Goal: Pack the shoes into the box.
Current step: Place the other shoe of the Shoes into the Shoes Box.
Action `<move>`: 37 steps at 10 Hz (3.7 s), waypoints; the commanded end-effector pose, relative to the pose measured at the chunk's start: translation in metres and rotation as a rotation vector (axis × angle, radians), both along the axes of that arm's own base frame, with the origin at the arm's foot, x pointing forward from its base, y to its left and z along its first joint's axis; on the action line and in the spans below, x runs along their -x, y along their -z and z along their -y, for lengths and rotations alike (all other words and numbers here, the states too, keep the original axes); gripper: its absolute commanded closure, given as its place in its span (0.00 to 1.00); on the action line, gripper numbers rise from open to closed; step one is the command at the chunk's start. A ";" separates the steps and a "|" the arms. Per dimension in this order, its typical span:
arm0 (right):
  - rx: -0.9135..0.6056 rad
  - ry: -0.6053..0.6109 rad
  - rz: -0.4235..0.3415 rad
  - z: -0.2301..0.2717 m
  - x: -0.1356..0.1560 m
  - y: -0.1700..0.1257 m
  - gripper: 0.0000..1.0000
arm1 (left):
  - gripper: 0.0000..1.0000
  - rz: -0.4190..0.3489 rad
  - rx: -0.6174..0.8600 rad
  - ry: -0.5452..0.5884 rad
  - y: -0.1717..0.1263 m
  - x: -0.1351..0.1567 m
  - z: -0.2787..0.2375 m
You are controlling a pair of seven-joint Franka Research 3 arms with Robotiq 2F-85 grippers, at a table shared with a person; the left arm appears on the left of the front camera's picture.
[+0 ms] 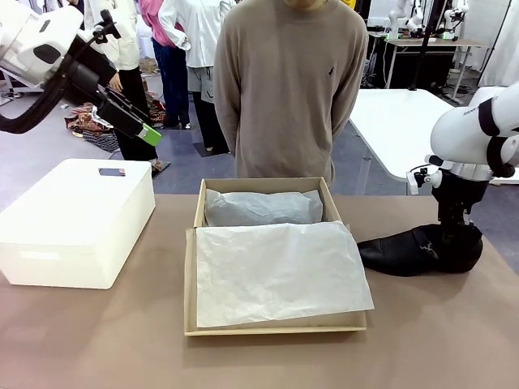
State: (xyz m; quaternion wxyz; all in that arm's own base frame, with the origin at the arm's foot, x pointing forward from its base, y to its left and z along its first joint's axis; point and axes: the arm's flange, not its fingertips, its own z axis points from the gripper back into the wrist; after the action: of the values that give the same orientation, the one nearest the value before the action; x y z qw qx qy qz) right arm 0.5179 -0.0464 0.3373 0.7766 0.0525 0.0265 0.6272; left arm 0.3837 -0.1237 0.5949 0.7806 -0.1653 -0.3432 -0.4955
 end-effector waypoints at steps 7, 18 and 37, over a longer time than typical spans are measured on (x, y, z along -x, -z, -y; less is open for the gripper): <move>0.014 0.364 -0.076 -0.004 -0.030 -0.116 1.00 | 0.00 -0.003 0.019 0.012 0.000 -0.001 -0.001; -0.034 0.529 -0.123 -0.021 -0.025 -0.139 1.00 | 0.00 -0.003 0.019 0.012 0.000 -0.001 -0.001; 0.012 1.212 -0.063 -0.158 -0.006 -0.175 1.00 | 0.00 -0.003 0.019 0.012 0.000 -0.001 -0.001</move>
State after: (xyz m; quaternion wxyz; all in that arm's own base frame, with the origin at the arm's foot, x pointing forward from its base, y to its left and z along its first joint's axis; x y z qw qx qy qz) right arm 0.5261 0.1019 0.5056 0.9918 0.0736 0.0354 0.0987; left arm 0.3838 -0.1236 0.5949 0.7806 -0.1653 -0.3432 -0.4955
